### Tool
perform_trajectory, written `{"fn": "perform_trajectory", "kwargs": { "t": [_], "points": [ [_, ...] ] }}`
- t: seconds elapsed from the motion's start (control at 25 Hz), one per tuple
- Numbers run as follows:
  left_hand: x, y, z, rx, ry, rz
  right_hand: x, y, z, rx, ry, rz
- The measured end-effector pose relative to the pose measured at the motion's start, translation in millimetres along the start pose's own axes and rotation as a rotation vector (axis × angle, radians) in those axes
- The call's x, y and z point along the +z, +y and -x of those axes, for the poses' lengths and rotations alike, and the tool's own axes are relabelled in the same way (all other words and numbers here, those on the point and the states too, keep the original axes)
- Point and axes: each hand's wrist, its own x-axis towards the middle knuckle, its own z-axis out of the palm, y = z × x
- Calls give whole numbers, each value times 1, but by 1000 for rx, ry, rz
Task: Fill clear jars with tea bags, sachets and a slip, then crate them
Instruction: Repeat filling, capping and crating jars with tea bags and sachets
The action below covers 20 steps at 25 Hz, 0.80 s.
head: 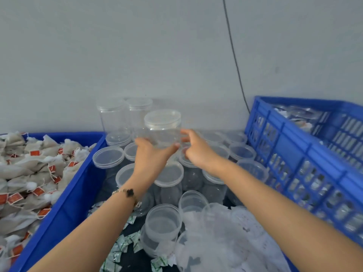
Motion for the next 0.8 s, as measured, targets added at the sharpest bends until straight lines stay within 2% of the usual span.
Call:
{"fn": "perform_trajectory", "kwargs": {
  "t": [0.08, 0.2, 0.28, 0.4, 0.48, 0.56, 0.68, 0.8],
  "points": [
    [-12, 2, 23, -15, -23, 44, -1, -1, 35, -7, -53, -5],
    [-32, -1, 62, 90, -112, -31, -2, 1, 84, 24, -132, -55],
    [-50, -4, 85, 156, -173, -61, -5, -3, 113, 67, -127, -107],
    [-79, -3, 104, 218, -250, -277, -9, -22, 149, 114, -72, -190],
    [-99, -1, 121, 320, -348, -419, -10, -35, 170, 112, -64, -193],
    [-115, -3, 144, 404, -469, -533, -5, -45, 190, 116, -114, -63],
    [-125, -22, 179, 446, -631, -690, 19, -45, 216, 113, -253, 332],
    [-125, -42, 196, 465, -683, -747, 47, -39, 231, 127, -279, 554]
  ]
}}
